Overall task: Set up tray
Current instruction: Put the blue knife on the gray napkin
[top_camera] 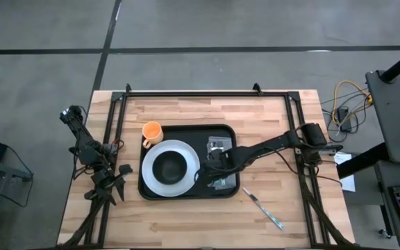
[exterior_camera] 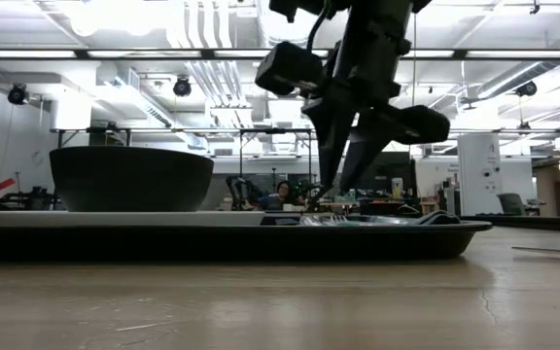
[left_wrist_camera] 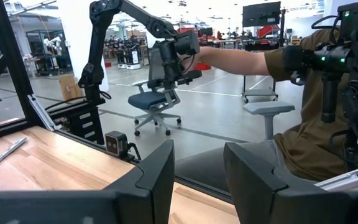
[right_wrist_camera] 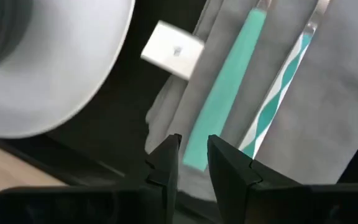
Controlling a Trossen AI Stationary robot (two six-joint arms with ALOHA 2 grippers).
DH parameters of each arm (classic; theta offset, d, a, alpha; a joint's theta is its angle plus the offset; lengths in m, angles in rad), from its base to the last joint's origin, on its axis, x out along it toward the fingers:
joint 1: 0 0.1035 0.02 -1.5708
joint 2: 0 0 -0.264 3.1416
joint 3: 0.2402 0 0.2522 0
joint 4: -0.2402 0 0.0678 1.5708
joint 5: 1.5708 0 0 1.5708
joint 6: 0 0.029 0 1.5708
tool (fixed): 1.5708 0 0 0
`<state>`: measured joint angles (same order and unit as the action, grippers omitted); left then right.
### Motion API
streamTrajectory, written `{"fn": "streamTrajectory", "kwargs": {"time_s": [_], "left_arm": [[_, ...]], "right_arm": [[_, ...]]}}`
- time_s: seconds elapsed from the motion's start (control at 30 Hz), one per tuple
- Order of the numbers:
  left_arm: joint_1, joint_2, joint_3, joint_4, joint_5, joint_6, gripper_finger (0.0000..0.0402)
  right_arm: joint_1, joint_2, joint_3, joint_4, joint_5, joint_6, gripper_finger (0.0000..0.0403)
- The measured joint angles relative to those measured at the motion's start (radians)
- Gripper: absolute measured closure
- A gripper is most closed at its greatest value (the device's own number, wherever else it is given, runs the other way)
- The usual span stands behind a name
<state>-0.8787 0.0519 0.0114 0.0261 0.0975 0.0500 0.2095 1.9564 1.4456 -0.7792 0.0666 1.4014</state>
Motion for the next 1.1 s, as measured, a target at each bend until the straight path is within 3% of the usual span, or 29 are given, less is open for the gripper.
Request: {"fn": "streamTrajectory", "kwargs": {"time_s": [0.63, 1.1], "left_arm": [[0.000, 0.000, 0.000, 0.000, 0.000, 0.000, 0.0281], [0.000, 0.000, 0.000, 0.000, 0.000, 0.000, 0.0281]], "right_arm": [[0.203, 0.000, 0.000, -0.096, -0.021, 0.025, 0.0332], [0.279, 0.000, 0.000, -0.122, -0.022, 0.043, 0.0336]]}}
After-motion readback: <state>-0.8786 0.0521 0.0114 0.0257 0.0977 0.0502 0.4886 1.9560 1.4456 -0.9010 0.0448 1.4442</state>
